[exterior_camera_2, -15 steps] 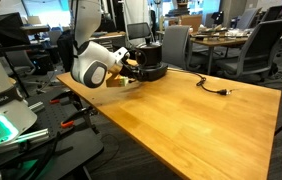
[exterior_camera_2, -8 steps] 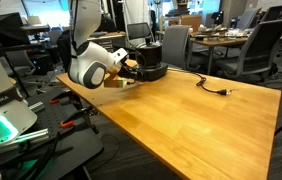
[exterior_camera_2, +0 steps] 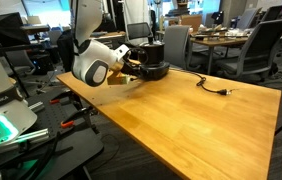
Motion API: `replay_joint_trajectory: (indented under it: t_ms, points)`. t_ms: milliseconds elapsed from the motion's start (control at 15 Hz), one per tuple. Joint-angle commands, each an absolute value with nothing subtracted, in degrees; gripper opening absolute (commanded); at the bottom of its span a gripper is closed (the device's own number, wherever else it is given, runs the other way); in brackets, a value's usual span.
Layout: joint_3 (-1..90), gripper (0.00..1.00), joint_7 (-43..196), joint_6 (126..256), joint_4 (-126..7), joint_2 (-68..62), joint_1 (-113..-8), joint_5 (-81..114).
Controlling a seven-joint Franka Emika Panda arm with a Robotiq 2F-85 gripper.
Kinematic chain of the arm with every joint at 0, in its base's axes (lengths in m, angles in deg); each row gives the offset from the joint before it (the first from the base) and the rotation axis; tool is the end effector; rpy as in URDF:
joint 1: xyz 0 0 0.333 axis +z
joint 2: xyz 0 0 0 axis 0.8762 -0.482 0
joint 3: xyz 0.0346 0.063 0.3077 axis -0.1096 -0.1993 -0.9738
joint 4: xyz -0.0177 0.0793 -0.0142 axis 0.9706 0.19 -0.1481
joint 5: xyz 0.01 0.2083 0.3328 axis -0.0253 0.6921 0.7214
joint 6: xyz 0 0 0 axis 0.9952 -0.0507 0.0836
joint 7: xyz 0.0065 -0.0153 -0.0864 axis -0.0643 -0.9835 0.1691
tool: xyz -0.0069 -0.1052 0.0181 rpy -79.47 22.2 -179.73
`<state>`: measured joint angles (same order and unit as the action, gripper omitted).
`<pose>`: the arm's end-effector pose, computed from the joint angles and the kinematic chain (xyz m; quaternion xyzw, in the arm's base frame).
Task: Put the pot on the stove, cover it with the lid then turn the stove on
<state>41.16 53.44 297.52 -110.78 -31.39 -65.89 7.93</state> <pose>0.4421 -0.0137 0.1145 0.8745 0.1891 0.4448 0.0394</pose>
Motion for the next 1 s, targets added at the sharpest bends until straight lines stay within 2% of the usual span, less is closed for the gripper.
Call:
replay_joint_trajectory:
  t_ms: [0, 67, 133, 267, 333, 400, 533, 933]
  points:
    - [42.72, 0.48, 54.13, 297.5, -110.33, -30.93, -64.1, 8.14]
    - [42.44, 0.56, 53.63, 297.49, -110.03, -30.48, -64.3, 8.31]
    - [42.34, 0.59, 53.33, 297.49, -109.94, -30.02, -64.45, 8.35]
    - [42.37, 0.59, 53.17, 297.49, -109.95, -29.6, -64.62, 8.42]
    - [42.39, 0.84, 53.12, 297.5, -109.88, -29.46, -64.69, 8.43]
    - [42.61, 0.85, 53.46, 297.08, -109.9, -29.48, -64.66, 8.24]
    - [43.68, 0.98, 53.96, 294.95, -110.25, -29.43, -63.95, 8.38]
    - [45.59, 1.0, 53.97, 296.3, -109.95, -30.24, -63.53, 8.46]
